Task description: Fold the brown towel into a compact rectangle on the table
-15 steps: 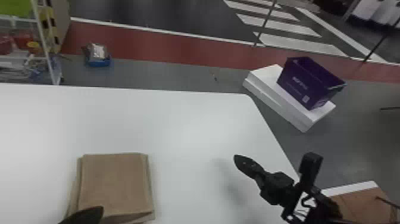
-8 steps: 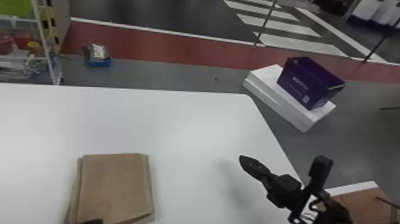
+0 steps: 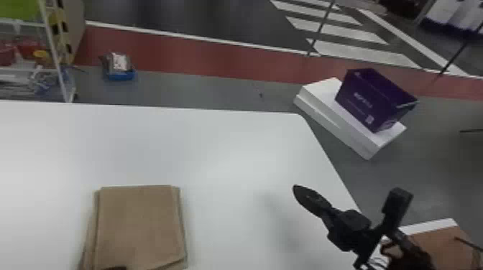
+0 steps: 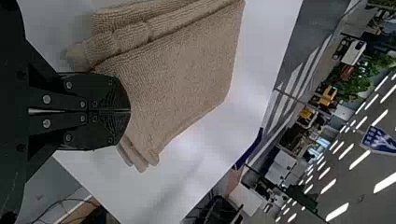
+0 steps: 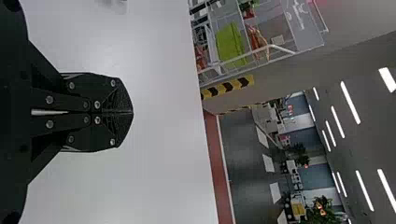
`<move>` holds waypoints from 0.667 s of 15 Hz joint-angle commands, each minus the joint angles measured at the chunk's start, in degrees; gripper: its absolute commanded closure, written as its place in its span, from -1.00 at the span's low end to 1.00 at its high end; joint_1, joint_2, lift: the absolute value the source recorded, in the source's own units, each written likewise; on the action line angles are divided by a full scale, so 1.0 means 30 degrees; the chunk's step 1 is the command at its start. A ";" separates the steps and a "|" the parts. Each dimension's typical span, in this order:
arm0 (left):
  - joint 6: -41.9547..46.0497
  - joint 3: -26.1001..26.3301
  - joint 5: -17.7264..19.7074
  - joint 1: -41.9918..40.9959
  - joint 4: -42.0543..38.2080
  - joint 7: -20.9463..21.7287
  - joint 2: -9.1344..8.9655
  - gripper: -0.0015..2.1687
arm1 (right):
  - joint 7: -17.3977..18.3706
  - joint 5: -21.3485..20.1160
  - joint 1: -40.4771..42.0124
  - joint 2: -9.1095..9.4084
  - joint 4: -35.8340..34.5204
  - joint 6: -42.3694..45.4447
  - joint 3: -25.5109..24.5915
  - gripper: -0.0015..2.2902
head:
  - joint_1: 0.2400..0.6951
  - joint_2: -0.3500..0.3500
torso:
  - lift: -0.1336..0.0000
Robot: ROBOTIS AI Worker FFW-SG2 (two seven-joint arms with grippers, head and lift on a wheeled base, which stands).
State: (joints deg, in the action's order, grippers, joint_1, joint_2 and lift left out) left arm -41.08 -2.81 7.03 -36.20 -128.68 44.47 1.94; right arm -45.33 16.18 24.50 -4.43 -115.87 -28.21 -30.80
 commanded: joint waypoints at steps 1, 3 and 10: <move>-0.0472 -0.0207 0.0614 -0.0325 -0.1433 0.0000 -0.0001 0.29 | -0.0035 0.0554 0.0389 0.0040 -0.0516 -0.0018 -0.0134 0.50 | 1.00 -1.00 | -0.84; -0.1058 -0.0265 0.0702 -0.0412 -0.2576 -0.0059 -0.0030 0.21 | -0.0035 0.0905 0.0770 0.0245 -0.1219 0.0099 -0.0104 0.48 | 1.00 -1.00 | -0.84; 0.3043 -0.1672 0.2489 -0.0002 -0.3074 -0.3780 -0.0323 -1.00 | 0.2543 0.0436 0.1531 0.1446 -0.4500 -0.0135 0.2181 -1.00 | 1.00 -0.89 | -0.84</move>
State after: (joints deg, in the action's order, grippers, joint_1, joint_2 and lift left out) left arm -37.45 -7.38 13.56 -36.27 -137.67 34.95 1.05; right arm -38.86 18.42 28.41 -0.29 -126.97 -28.33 -26.52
